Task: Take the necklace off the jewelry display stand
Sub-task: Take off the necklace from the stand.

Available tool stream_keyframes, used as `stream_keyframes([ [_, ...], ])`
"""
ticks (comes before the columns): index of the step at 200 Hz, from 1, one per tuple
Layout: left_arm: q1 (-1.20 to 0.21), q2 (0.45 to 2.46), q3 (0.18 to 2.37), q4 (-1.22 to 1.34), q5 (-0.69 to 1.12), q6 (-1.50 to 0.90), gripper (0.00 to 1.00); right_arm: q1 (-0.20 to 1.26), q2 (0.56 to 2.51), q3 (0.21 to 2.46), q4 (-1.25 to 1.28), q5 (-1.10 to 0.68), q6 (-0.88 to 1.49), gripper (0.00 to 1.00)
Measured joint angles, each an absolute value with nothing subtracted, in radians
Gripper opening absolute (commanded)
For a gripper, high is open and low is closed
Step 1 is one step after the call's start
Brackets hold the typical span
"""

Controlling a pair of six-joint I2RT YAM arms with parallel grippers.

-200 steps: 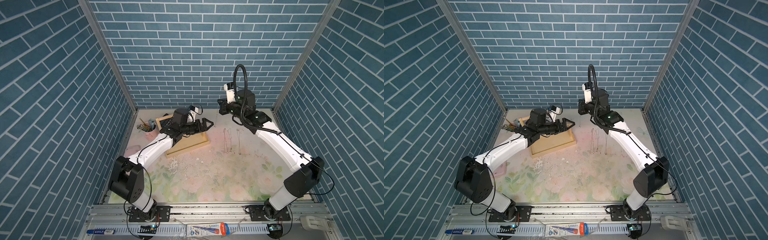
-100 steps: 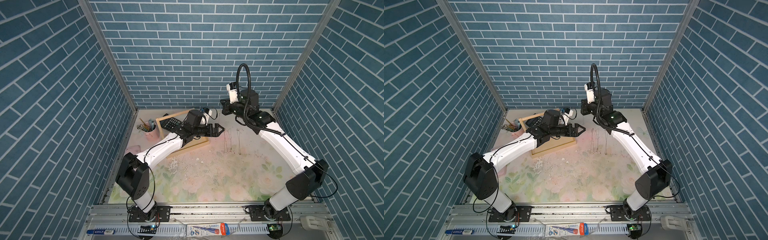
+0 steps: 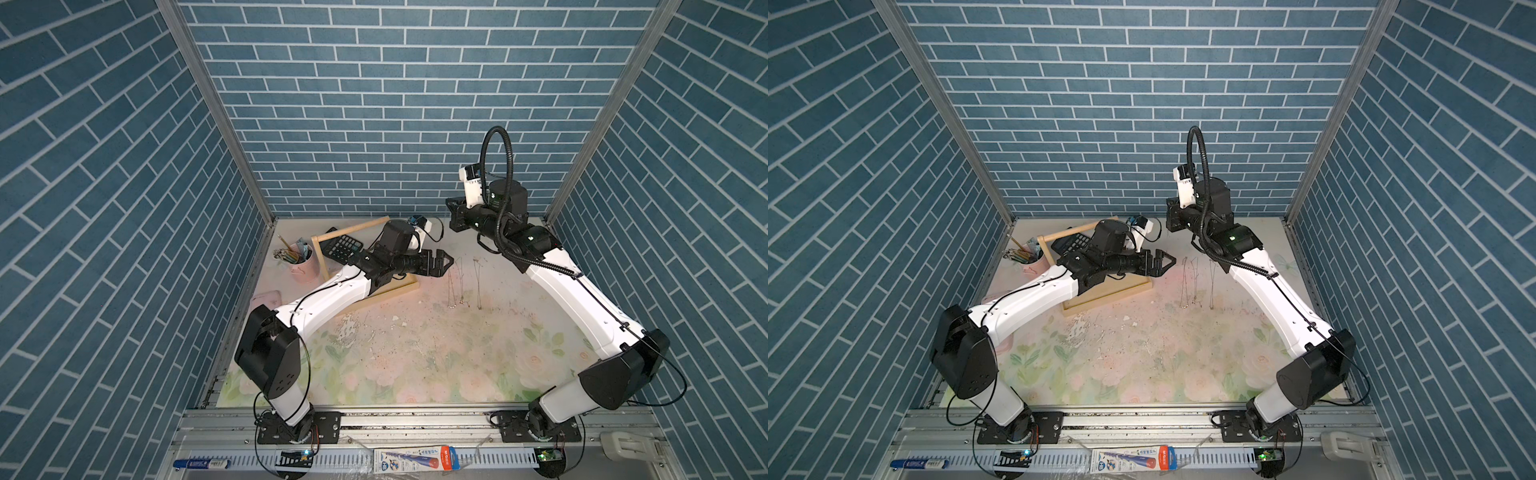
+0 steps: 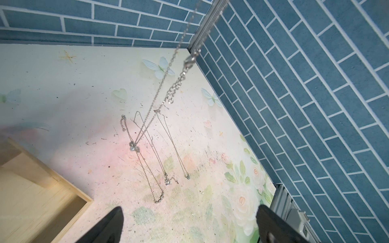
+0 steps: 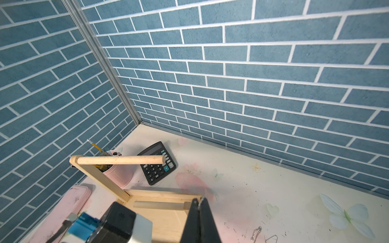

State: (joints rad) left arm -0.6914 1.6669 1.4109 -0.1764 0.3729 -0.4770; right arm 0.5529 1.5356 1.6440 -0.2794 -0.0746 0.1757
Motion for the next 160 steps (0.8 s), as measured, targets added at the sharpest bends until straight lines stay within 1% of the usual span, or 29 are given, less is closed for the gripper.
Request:
stream_keyframes([
  [85, -0.712, 1.673, 1.445, -0.19, 0.353, -0.467, 0.99, 0.538, 1.486, 1.599, -0.3, -0.075, 0.175, 0.0],
  [160, -0.734, 1.72, 1.481, -0.196, 0.345, -0.454, 0.99, 0.518, 1.431, 1.552, -0.313, -0.072, 0.175, 0.0],
])
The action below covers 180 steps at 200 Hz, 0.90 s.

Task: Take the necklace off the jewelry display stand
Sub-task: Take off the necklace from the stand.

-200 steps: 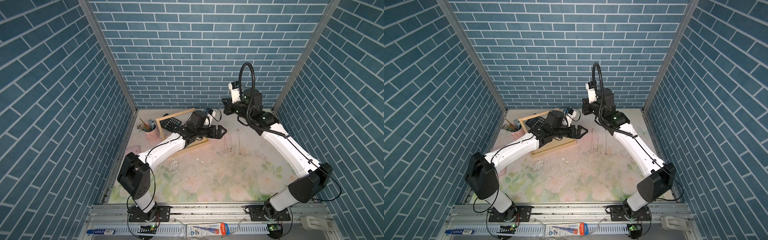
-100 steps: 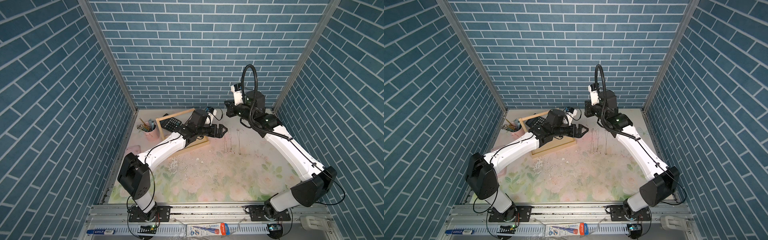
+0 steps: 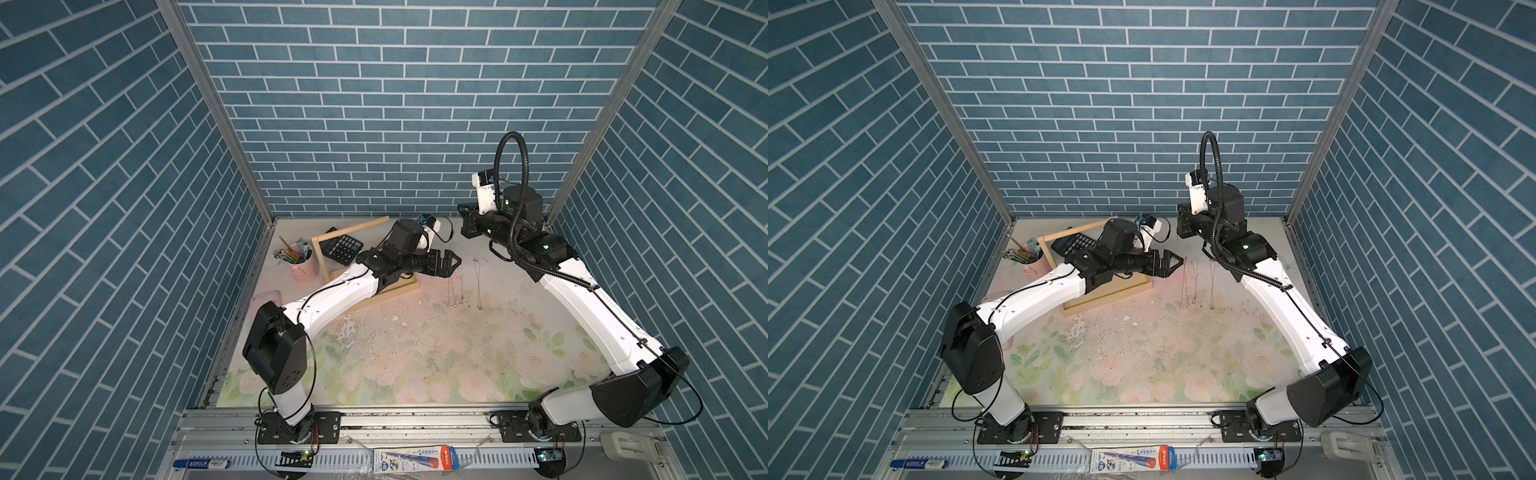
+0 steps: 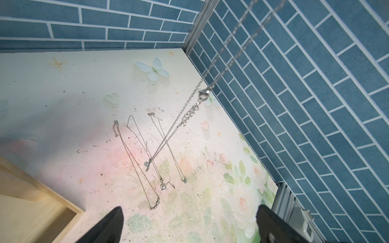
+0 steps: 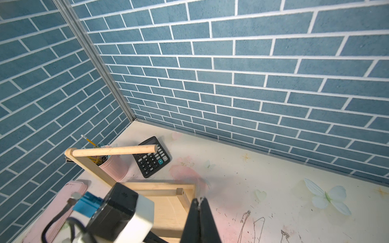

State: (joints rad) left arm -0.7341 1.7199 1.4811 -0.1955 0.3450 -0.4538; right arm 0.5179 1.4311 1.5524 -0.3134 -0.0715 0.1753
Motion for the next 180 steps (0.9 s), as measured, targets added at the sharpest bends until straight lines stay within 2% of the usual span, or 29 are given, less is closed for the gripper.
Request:
stream_keyframes([
  [180, -0.767, 1.861, 1.702, -0.257, 0.307, -0.343, 0.99, 0.495, 1.369, 1.512, -0.413, -0.045, 0.176, 0.0],
])
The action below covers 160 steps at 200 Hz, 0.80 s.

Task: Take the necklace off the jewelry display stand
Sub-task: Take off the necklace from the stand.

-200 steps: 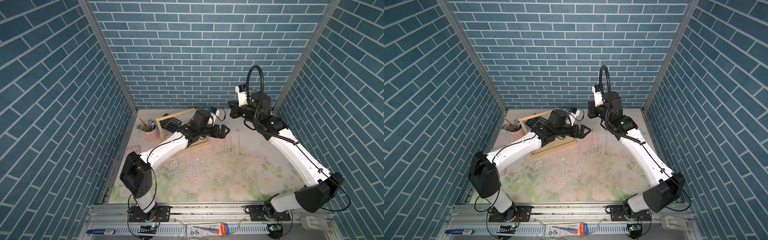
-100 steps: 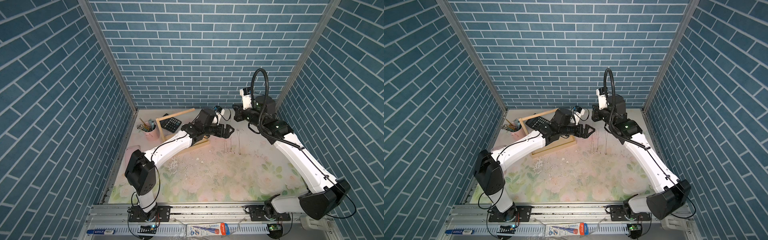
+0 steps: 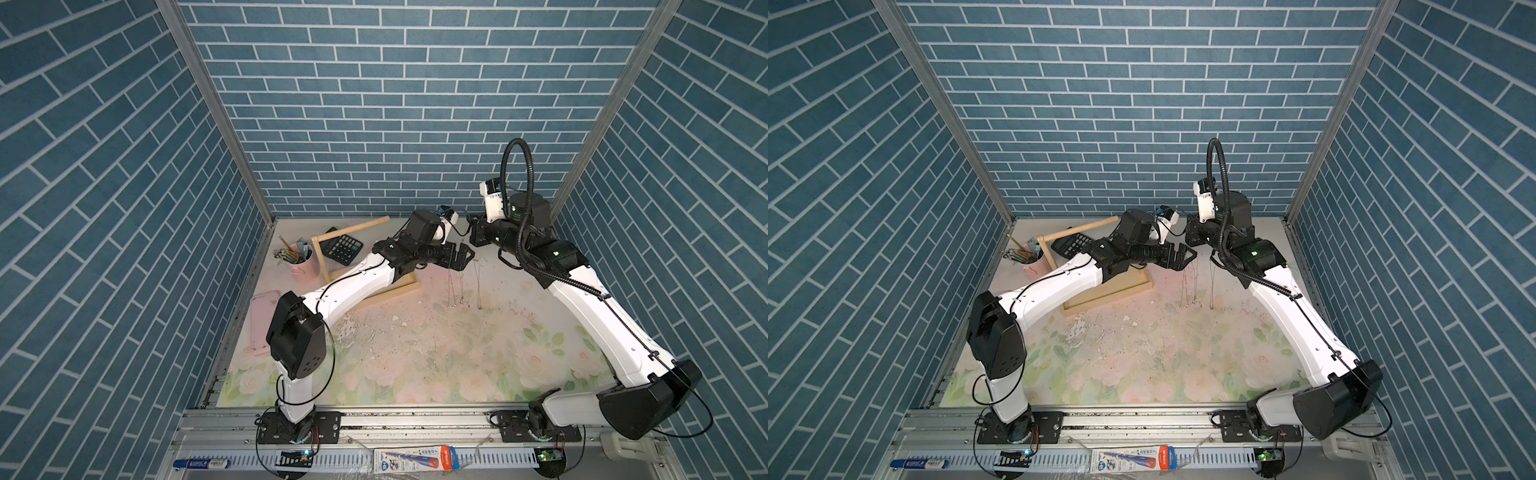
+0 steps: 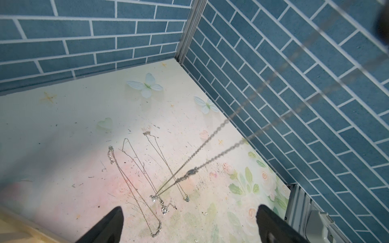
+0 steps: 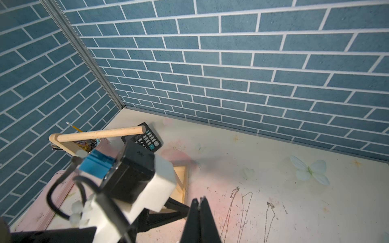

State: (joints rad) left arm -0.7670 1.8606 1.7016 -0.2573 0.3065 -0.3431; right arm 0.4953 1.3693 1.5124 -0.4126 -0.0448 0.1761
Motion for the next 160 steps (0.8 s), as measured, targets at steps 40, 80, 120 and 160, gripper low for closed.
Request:
stream_keyframes([
  [40, -0.767, 1.861, 1.702, -0.279, 0.295, -0.304, 0.99, 0.492, 1.364, 1.537, -0.442, -0.045, 0.176, 0.0],
  [80, -0.768, 1.861, 1.702, -0.279, 0.298, -0.282, 0.99, 0.49, 1.356, 1.544, -0.448, -0.046, 0.176, 0.0],
  [120, -0.768, 1.868, 1.702, -0.27, 0.302, -0.269, 0.99, 0.49, 1.352, 1.544, -0.469, -0.046, 0.175, 0.0],
  [160, -0.768, 1.909, 1.705, -0.244, 0.304, -0.254, 0.99, 0.49, 1.335, 1.544, -0.493, -0.045, 0.175, 0.0],
])
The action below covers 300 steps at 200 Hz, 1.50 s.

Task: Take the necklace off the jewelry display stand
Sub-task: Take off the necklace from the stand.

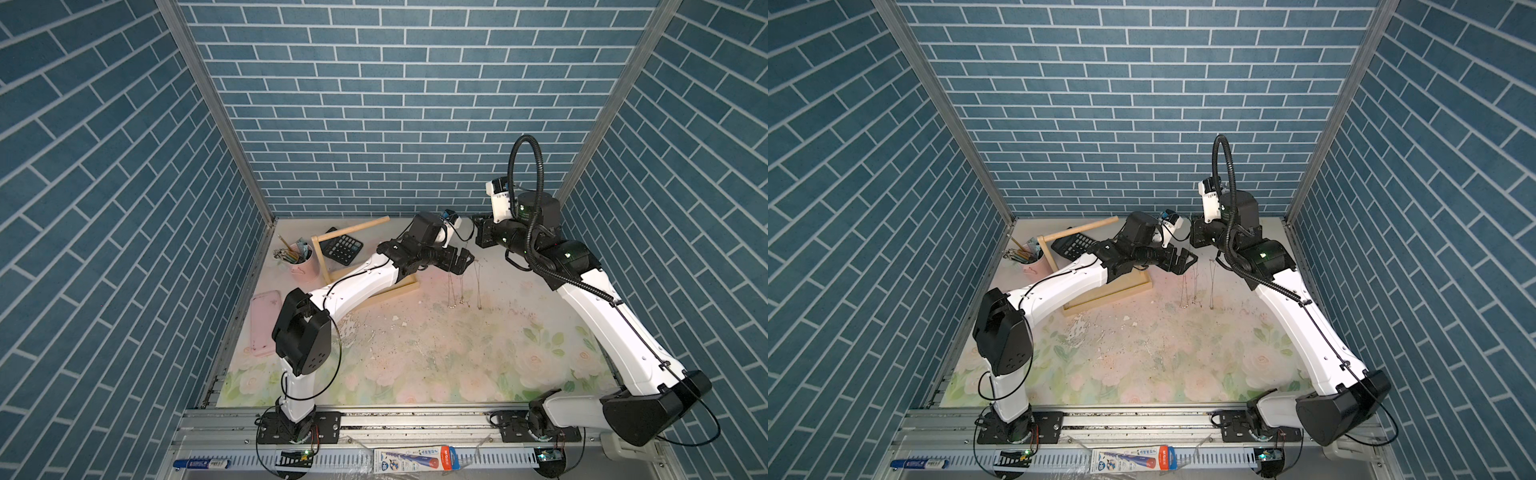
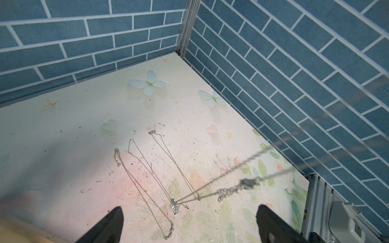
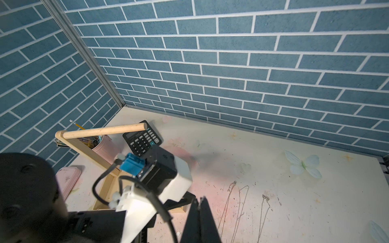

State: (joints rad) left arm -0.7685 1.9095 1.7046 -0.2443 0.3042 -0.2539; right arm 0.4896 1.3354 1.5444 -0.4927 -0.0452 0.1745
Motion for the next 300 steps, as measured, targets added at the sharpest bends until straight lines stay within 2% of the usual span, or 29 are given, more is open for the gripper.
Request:
stream_keyframes([
  [109, -0.768, 1.929, 1.704, -0.174, 0.364, -0.237, 0.92, 0.482, 1.297, 1.561, -0.536, -0.038, 0.174, 0.0],
  [202, -0.765, 1.999, 1.703, -0.097, 0.448, -0.261, 0.66, 0.471, 1.258, 1.56, -0.547, -0.037, 0.174, 0.0],
  [300, -0.767, 2.025, 1.703, -0.03, 0.52, -0.28, 0.62, 0.453, 1.258, 1.56, -0.554, -0.039, 0.175, 0.0],
])
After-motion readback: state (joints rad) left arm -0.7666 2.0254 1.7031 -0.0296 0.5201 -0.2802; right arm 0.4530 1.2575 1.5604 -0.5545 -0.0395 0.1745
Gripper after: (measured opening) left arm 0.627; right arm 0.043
